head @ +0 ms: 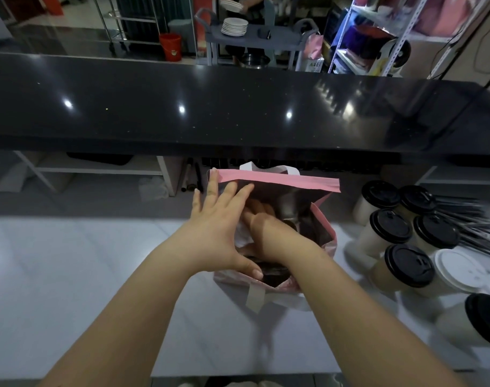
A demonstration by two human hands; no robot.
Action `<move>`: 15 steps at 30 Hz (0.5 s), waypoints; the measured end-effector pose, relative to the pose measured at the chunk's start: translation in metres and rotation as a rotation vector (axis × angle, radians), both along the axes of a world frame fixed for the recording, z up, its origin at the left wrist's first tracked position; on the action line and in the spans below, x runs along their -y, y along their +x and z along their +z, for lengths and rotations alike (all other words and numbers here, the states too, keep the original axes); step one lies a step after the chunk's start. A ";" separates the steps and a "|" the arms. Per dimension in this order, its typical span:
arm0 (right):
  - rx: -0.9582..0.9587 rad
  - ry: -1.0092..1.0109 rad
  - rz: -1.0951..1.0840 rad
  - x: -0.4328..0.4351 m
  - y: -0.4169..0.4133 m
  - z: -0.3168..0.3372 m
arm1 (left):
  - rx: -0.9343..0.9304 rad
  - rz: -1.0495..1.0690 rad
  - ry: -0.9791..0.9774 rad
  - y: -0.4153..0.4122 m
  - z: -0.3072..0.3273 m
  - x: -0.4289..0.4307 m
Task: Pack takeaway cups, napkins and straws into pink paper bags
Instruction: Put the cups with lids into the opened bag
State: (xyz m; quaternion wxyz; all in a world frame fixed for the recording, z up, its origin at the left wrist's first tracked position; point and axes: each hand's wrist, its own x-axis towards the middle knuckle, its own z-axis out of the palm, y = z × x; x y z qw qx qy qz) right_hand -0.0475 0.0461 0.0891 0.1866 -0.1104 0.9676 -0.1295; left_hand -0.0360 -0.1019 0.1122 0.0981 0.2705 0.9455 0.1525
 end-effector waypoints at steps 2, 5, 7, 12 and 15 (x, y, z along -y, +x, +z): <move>-0.026 0.004 -0.001 -0.002 0.002 -0.005 | -0.017 0.008 -0.006 0.001 0.001 0.002; -0.003 -0.018 -0.026 -0.007 -0.001 -0.006 | -0.027 0.009 -0.007 0.003 0.001 0.006; 0.010 -0.018 -0.025 -0.011 -0.004 -0.006 | -0.037 0.005 -0.010 0.004 0.001 0.007; -0.019 0.058 0.035 -0.004 -0.007 -0.017 | -0.063 -0.007 -0.007 0.006 -0.002 0.010; -0.045 0.097 0.089 -0.003 -0.005 -0.030 | -0.075 -0.004 -0.005 0.006 -0.005 0.011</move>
